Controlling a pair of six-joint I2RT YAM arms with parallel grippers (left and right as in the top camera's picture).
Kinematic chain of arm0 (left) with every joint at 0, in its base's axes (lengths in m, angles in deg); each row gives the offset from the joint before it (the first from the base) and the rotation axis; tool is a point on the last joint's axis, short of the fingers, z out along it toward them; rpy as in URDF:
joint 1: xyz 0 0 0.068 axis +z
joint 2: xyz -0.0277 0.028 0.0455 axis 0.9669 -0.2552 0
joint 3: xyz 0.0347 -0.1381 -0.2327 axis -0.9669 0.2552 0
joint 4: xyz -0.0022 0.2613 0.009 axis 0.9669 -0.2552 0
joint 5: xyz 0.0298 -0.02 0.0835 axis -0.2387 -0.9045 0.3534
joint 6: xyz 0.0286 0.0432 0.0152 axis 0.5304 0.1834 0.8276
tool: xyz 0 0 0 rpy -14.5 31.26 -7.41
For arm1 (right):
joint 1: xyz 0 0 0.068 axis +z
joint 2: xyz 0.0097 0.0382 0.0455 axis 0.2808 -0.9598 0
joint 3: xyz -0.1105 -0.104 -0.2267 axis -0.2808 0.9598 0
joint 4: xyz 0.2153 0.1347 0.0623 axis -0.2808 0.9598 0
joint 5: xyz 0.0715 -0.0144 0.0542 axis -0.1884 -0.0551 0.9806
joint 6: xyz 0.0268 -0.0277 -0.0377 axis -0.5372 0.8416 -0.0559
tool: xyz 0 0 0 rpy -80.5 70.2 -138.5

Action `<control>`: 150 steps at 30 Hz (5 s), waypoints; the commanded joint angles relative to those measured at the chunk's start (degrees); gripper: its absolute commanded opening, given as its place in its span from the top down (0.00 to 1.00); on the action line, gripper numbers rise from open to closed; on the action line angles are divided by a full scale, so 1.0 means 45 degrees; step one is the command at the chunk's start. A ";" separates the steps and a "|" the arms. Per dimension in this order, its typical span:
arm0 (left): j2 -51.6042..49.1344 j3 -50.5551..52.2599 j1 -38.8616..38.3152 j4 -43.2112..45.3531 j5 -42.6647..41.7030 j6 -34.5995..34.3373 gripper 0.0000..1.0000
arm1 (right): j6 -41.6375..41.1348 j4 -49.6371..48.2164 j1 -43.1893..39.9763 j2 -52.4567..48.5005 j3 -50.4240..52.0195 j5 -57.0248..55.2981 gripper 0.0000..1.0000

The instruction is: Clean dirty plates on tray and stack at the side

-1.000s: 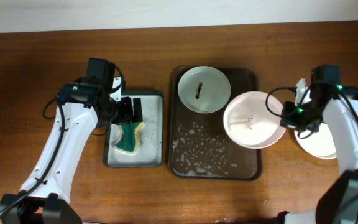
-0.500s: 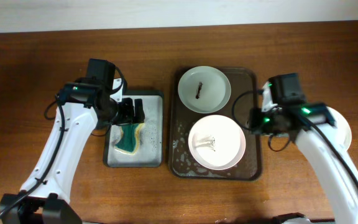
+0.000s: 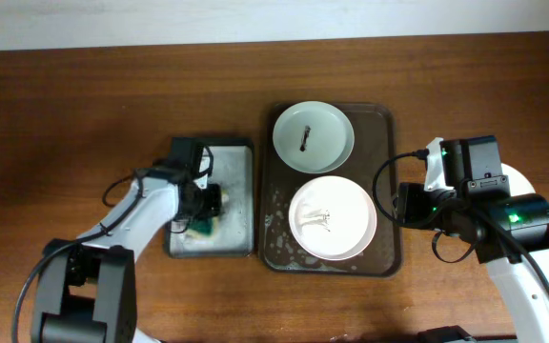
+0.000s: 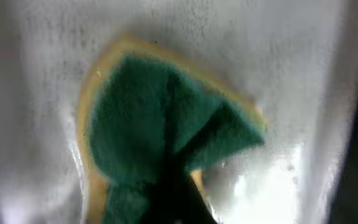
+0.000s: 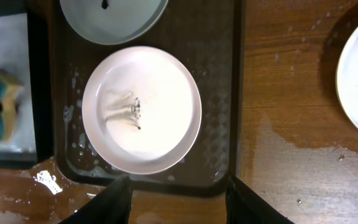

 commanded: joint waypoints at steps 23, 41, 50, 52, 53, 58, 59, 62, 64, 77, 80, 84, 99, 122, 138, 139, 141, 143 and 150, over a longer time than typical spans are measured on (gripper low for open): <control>0.0340 -0.0457 -0.0704 0.0578 0.0457 -0.0520 0.38 | -0.0015 -0.0044 0.0053 0.0015 -0.0083 0.0029 0.50; 0.0321 -0.1253 -0.1010 -0.2030 0.0291 -0.0291 0.43 | -0.0015 -0.0039 0.0053 0.0000 -0.0083 0.0024 0.50; 0.0724 -0.0981 -0.1297 -0.1132 0.0476 -0.0282 1.00 | -0.0015 -0.0457 0.0053 -0.1200 -0.0058 -0.0015 0.51; 0.0865 -0.3541 -0.1355 -0.2788 0.0024 -0.0078 1.00 | -0.0010 -0.1219 0.0053 -0.2404 -0.0058 -0.0010 0.51; 0.0874 -0.4459 -0.1477 -0.3167 -0.0816 0.0058 1.00 | -0.0010 -0.1506 0.0053 -0.3055 -0.0058 -0.0010 0.51; 0.0534 -0.4886 -0.2958 -0.2220 -0.2220 0.0034 1.00 | 0.1447 -0.2127 -0.0427 -0.7257 -0.0058 0.0811 0.55; 0.0316 -0.4886 -0.3517 -0.1889 -0.2215 -0.0267 1.00 | 0.1889 -0.2239 -0.0772 -0.8238 -0.0058 0.1501 0.59; -0.0641 -0.4886 -0.4867 -0.0976 -0.2205 -0.1122 1.00 | 0.1962 -0.2671 -0.1447 -0.9559 0.0019 0.2351 0.66; -0.1511 -0.4886 -0.5314 -0.0544 -0.2297 -0.1744 1.00 | 0.1846 -0.3701 -0.1277 -0.9583 0.0884 0.2535 0.72; -0.6013 -0.4881 -0.6873 0.2171 -0.2769 -0.4925 1.00 | 0.0894 -0.4595 -0.1200 -0.9423 0.1705 0.2327 0.96; -0.6033 -0.4925 -0.6392 -0.0034 0.2526 -0.4575 1.00 | 0.0899 -0.4512 -0.1200 -0.9423 0.1705 0.2322 0.96; -0.6033 -0.5974 -0.6047 -0.2399 0.7412 -0.4371 1.00 | 0.0942 -0.4294 -0.1195 -0.9423 0.1705 0.1972 0.96; -0.3531 -1.1375 -0.4041 -0.8461 0.3240 -0.1846 1.00 | 0.1137 -0.2861 -0.0525 -0.2837 0.1676 -0.1166 0.96; -0.0539 -0.4852 0.0369 -0.5241 -0.1282 0.2283 0.48 | -0.2968 0.0335 1.0919 -0.2152 -0.0277 -1.5616 0.96; 0.1948 -0.4852 0.0364 -0.5537 -0.1287 0.2283 0.00 | -0.0860 -0.0160 0.3385 -0.2370 -0.0714 -0.5115 0.96; 0.1948 -0.4852 0.0364 -0.5537 -0.1287 0.2283 0.00 | 0.0500 -0.0160 0.1923 -0.2370 -0.0714 -0.3211 0.96; 0.1948 -0.4852 0.0364 -0.5537 -0.1287 0.2283 0.00 | 0.2055 -0.0223 -0.2608 -0.2380 -0.0714 0.0408 0.96; 0.1948 -0.4852 0.0364 -0.5537 -0.1287 0.2283 0.00 | 0.1273 -0.0952 -0.7009 -0.2395 -0.0714 0.0767 0.96; 0.1948 -0.4852 0.0364 -0.5537 -0.1287 0.2283 0.00 | -0.0792 -0.3458 -1.2337 -0.5872 -0.0704 0.0602 0.96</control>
